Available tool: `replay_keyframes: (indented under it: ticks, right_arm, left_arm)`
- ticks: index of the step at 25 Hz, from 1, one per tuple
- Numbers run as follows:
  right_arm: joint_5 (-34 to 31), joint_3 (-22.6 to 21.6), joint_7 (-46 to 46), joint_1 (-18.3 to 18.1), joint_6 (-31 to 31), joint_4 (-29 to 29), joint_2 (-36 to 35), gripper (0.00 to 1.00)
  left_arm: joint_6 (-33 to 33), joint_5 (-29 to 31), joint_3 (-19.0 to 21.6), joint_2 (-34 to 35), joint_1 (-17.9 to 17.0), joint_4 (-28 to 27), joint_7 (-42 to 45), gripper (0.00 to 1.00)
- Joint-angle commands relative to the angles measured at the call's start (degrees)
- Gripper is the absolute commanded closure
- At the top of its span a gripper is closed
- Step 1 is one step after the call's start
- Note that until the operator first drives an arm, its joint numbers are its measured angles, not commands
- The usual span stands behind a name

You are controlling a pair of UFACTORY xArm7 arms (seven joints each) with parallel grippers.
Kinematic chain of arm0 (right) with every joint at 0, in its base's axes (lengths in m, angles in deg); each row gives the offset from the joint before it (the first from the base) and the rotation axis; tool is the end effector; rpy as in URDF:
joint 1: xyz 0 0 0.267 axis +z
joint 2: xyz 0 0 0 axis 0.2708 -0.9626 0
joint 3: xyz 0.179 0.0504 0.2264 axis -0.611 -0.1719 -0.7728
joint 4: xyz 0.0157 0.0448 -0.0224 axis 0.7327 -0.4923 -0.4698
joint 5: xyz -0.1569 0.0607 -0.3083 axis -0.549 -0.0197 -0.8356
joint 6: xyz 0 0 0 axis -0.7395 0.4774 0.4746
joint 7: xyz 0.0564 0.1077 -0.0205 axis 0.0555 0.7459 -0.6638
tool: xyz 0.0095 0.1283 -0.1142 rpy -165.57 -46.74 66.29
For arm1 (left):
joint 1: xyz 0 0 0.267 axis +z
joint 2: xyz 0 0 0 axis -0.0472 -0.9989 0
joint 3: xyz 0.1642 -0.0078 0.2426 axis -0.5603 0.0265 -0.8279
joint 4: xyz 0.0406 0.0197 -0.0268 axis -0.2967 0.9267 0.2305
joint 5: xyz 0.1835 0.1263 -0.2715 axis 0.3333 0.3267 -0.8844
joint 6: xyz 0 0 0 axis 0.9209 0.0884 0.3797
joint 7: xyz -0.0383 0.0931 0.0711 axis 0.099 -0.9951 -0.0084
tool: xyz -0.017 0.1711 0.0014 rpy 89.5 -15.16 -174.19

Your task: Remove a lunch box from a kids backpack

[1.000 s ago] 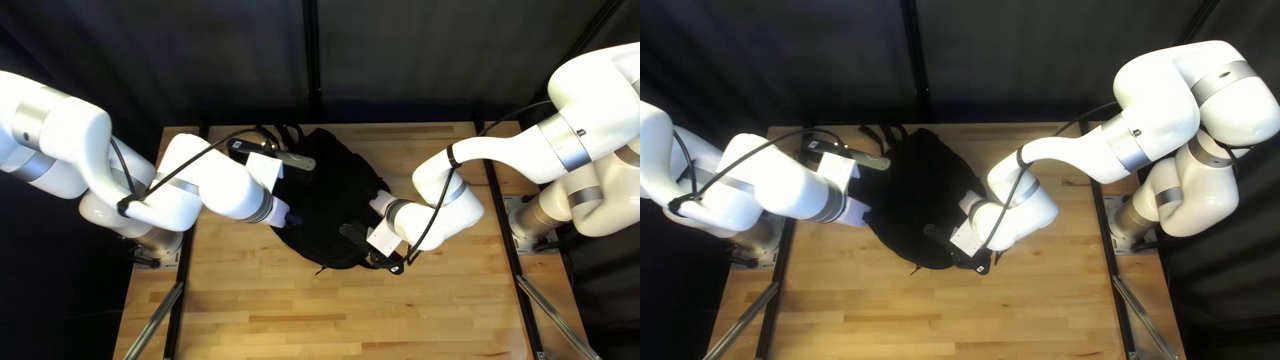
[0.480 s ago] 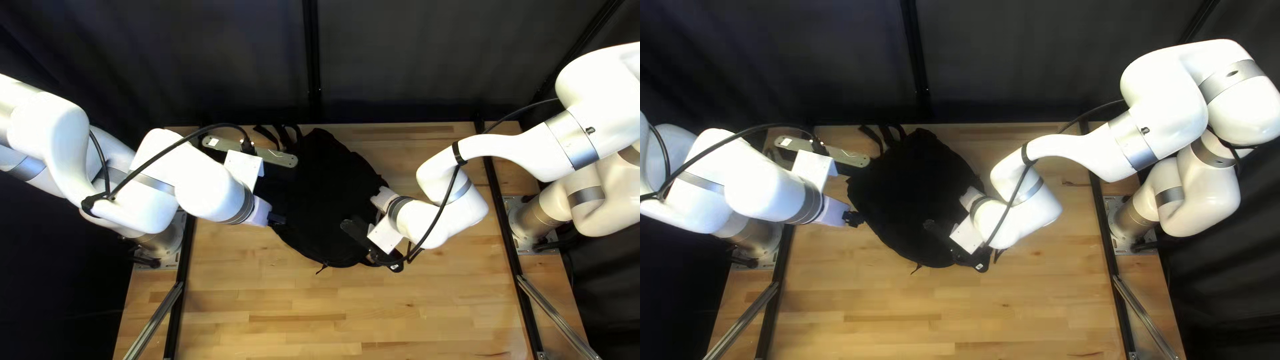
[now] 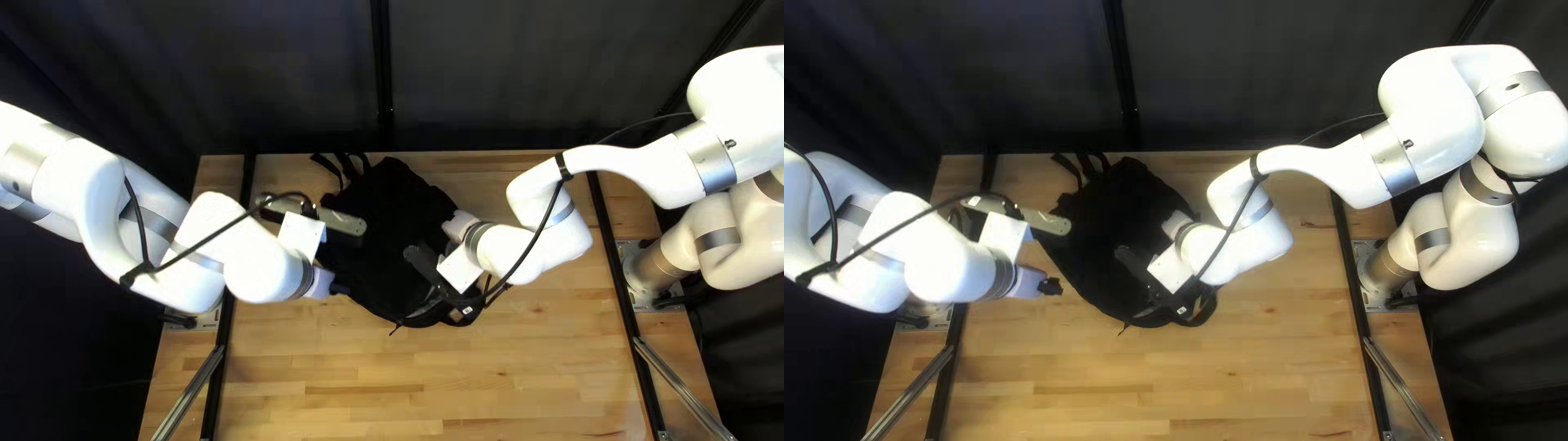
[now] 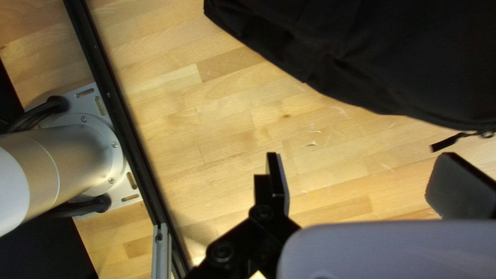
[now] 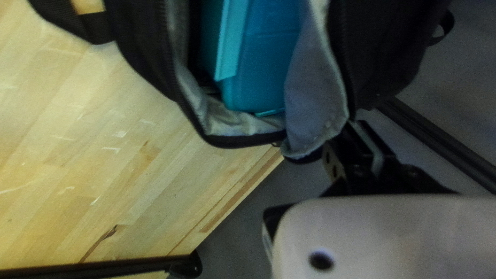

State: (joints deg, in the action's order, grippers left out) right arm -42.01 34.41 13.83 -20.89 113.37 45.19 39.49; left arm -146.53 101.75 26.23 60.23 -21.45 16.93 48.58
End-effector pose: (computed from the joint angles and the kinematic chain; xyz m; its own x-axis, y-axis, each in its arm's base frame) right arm 0.4986 -0.0476 0.2002 0.7200 0.6570 -0.2237 0.6568 -0.5408 0.5255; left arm 0.3074 -0.0690 0.2165 0.3546 0.8808 0.3138 0.9345 -0.3454 -0.0864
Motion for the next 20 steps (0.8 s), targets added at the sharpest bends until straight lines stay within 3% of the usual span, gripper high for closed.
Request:
replay_keyframes:
  ticks: [1,7,15,20]
  right_arm:
    - [0.49,1.11,-1.04,-1.14,-2.33,1.16,-0.24,1.00]
    - [1.75,2.30,-2.44,-2.42,-4.98,3.05,-1.42,1.00]
    - [2.89,3.01,-2.67,-3.18,-6.29,6.75,-3.66,1.00]
    - [3.21,3.18,-2.41,-3.38,-6.39,7.20,-3.96,1.00]
  left_arm:
    - [2.44,1.46,1.15,-3.44,-0.44,0.33,1.00,0.00]
    - [6.85,4.91,2.50,-11.33,-0.72,-1.08,2.60,0.00]
    - [13.65,14.65,3.77,-26.43,-1.26,-7.32,8.98,0.00]
    - [15.39,17.82,4.07,-31.16,-1.99,-9.98,11.28,0.00]
